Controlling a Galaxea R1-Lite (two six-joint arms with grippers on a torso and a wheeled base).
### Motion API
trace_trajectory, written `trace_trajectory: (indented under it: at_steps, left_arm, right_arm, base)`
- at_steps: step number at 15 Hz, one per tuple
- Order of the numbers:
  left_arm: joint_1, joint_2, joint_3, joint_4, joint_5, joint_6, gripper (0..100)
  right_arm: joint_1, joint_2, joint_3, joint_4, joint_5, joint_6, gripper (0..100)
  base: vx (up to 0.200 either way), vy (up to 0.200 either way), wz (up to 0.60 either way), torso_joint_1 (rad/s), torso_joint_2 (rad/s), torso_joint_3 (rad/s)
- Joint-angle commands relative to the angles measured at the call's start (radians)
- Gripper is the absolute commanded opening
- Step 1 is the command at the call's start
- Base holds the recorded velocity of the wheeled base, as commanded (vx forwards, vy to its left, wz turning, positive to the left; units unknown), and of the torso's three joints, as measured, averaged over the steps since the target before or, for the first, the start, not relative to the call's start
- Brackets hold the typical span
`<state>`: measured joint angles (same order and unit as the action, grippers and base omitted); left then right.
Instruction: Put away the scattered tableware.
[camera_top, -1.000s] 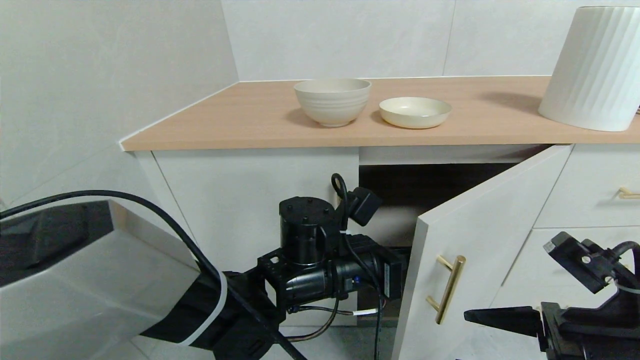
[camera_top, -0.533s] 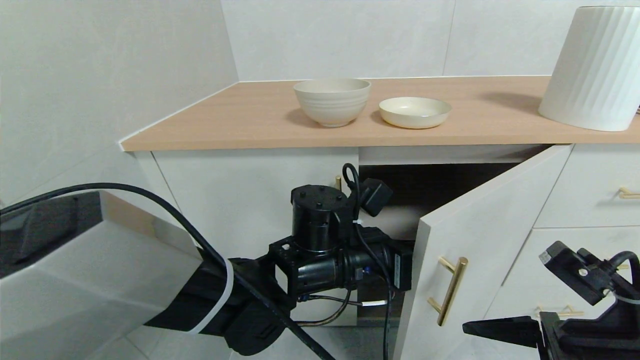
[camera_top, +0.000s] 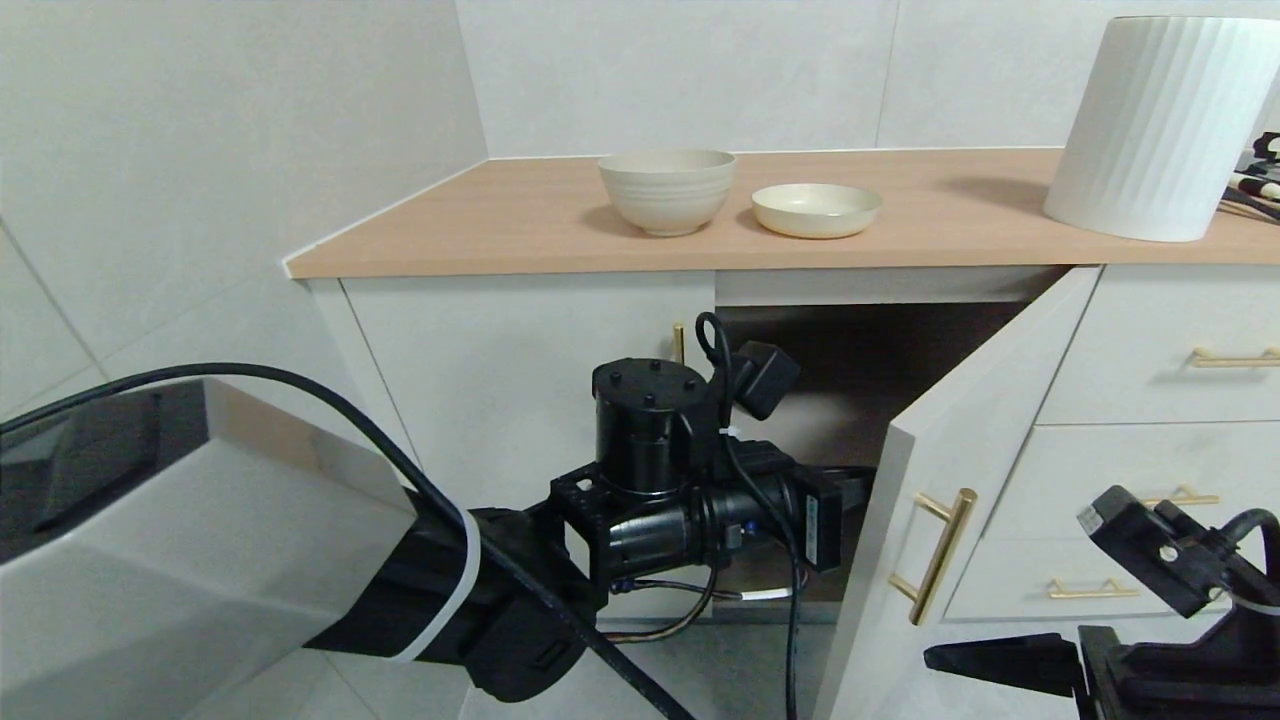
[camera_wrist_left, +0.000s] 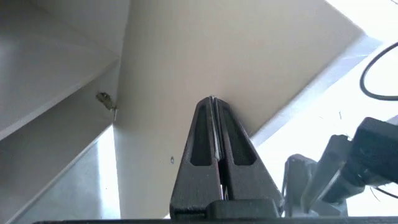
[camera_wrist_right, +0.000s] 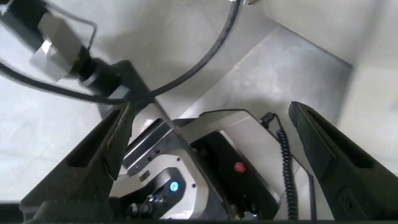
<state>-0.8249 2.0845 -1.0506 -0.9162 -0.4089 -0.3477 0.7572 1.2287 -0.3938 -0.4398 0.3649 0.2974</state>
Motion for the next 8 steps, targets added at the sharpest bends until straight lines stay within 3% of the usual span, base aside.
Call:
trace_trajectory:
  at_steps: [1, 8]
  left_arm:
    - [0.0, 0.019, -0.012, 0.003, 0.009, -0.001, 0]
    - [0.0, 0.017, -0.029, 0.025, 0.025, 0.001, 0]
  right_arm:
    - [0.001, 0.002, 0.001, 0.0, 0.0, 0.0, 100]
    - [0.007, -0.005, 0.001, 0.0, 0.0, -0.001, 100]
  base:
    - [0.0, 0.0, 0.0, 0.0, 0.0, 0.0]
    - [0.0, 0.0, 0.0, 0.0, 0.0, 0.0]
